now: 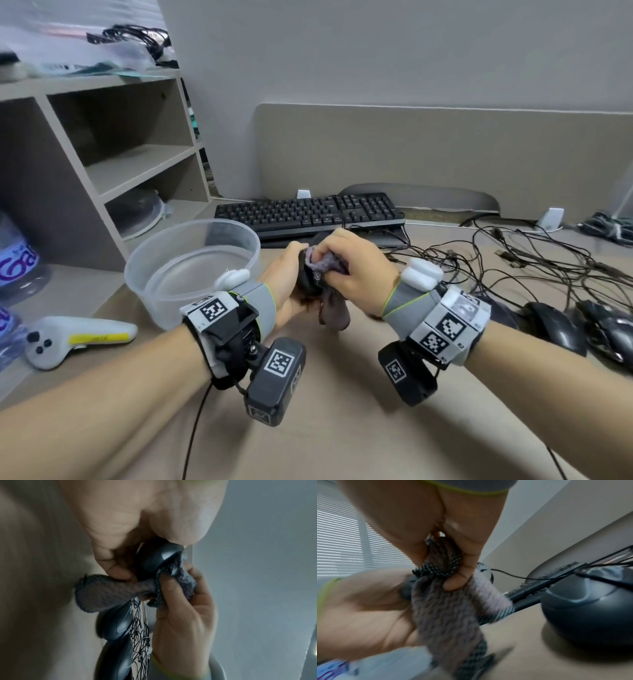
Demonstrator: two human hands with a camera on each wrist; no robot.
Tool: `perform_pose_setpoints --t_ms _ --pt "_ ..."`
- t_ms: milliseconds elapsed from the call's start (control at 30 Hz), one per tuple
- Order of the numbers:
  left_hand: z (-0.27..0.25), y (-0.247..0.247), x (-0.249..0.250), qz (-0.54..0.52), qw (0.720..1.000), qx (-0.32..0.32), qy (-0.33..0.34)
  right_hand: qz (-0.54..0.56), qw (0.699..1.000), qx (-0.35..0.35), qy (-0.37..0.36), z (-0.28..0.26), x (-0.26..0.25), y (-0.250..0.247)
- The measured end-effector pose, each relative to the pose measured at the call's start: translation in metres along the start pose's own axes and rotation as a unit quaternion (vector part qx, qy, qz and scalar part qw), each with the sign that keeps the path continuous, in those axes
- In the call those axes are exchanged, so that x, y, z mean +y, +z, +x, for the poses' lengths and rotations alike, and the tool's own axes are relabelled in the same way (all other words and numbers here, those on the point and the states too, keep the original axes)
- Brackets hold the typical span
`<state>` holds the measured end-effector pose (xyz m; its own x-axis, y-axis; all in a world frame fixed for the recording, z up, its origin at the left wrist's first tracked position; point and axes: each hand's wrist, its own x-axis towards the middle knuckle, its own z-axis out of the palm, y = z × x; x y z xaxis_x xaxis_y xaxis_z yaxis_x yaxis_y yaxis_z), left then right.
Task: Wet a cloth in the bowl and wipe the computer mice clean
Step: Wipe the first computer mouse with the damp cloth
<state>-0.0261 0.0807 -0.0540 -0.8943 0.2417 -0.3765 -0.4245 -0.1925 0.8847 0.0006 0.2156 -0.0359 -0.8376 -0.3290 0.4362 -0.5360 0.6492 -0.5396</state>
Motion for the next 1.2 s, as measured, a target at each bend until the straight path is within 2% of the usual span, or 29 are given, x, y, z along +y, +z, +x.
perform_pose_setpoints --t_ms 133,200,267,333,433,500,533,600,667,767,833,933,1033,1200 --pt "0.004 0.009 0.0 -0.001 1.0 0.017 0.002 -0.009 0.992 0.052 0.118 0.02 0.023 -0.015" --pt "0.005 0.013 0.005 -0.011 1.0 0.016 0.011 -0.021 0.994 0.059 0.092 0.017 0.017 -0.013" --pt "0.003 0.013 0.007 -0.041 0.999 0.009 0.013 -0.008 0.999 0.019 0.033 0.006 0.001 -0.006" --pt "-0.001 0.015 0.004 -0.081 0.996 -0.017 0.02 0.003 1.0 -0.017 0.012 0.002 -0.008 -0.005" --pt "-0.009 0.021 -0.005 -0.032 0.999 -0.011 0.019 0.012 0.995 0.059 0.079 0.009 0.009 -0.02" --pt "-0.013 0.022 -0.003 -0.006 1.0 -0.003 0.018 -0.027 0.989 0.071 0.128 -0.001 0.019 -0.023" --pt "-0.014 0.022 -0.001 -0.005 1.0 0.0 0.021 -0.033 0.99 0.056 0.122 -0.009 0.017 -0.019" --pt "-0.016 0.026 0.0 -0.014 0.999 -0.006 0.034 -0.019 0.998 0.018 0.055 -0.025 0.001 -0.013" --pt "-0.015 0.032 -0.004 -0.029 0.998 -0.015 0.045 -0.009 1.0 0.013 0.016 -0.025 -0.009 -0.016" --pt "-0.018 0.04 -0.007 -0.005 0.999 -0.02 0.051 -0.022 0.995 0.063 0.073 -0.018 0.007 -0.028" --pt "-0.019 0.041 -0.006 0.016 0.999 -0.015 0.04 -0.053 0.992 0.056 0.095 -0.024 0.013 -0.027" --pt "-0.016 0.041 -0.008 0.015 0.999 -0.001 0.03 -0.025 0.999 0.026 0.031 -0.03 -0.001 -0.021" --pt "-0.015 0.042 -0.009 0.009 1.0 0.003 0.014 0.013 0.997 0.059 0.038 -0.026 -0.005 -0.024" --pt "-0.018 0.033 0.002 -0.007 1.0 -0.001 0.001 -0.001 1.0 0.006 -0.008 -0.042 -0.004 -0.014"
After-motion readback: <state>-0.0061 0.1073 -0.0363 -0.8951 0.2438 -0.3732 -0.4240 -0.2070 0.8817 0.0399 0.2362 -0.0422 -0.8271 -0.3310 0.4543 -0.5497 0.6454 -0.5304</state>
